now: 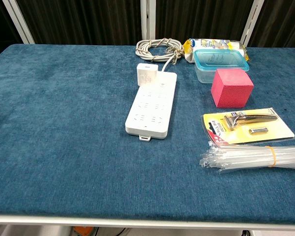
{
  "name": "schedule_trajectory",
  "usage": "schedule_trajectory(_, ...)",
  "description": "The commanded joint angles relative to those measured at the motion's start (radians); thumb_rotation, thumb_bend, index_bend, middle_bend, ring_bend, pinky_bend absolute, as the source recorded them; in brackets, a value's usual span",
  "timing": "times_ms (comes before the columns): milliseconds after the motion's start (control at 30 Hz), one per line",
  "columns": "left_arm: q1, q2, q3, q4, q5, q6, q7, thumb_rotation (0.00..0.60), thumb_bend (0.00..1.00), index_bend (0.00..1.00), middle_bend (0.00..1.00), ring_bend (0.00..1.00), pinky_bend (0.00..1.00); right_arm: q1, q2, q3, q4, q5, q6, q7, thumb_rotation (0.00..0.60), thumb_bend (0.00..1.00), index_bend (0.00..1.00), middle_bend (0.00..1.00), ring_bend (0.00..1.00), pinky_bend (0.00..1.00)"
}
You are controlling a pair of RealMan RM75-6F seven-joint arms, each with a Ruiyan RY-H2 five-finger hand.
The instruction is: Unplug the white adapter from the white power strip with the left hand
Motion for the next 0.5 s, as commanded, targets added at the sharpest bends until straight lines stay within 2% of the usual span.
schedule_trajectory(33,-0.008,0.001,-0.007,-0.005,-0.005,-0.015,0.014,0.600,0.07,0.19,0.17,0.09,0.09,0.008,0.000,0.005,0.003,-0.005,-0.017,0.000,0.600,0.22,0.06,0.15,0.06,0.15)
schedule_trajectory(300,-0.049,0.009,-0.031,-0.016,0.012,-0.058,0.036,0.600,0.07,0.19,0.17,0.09,0.09,0.041,0.009,0.003,-0.023,-0.078,-0.050,-0.011,0.600,0.22,0.06,0.15,0.06,0.14)
schedule_trajectory(400,-0.105,0.021,-0.060,-0.023,0.051,-0.093,0.039,0.600,0.07,0.19,0.17,0.09,0.09,0.106,0.017,-0.003,-0.061,-0.144,-0.127,-0.019,0.600,0.22,0.05,0.15,0.04,0.14)
schedule_trajectory(500,-0.194,0.026,-0.100,-0.022,0.087,-0.168,0.013,0.600,0.07,0.18,0.17,0.09,0.09,0.213,0.025,-0.004,-0.134,-0.189,-0.289,-0.033,0.600,0.23,0.00,0.10,0.01,0.10)
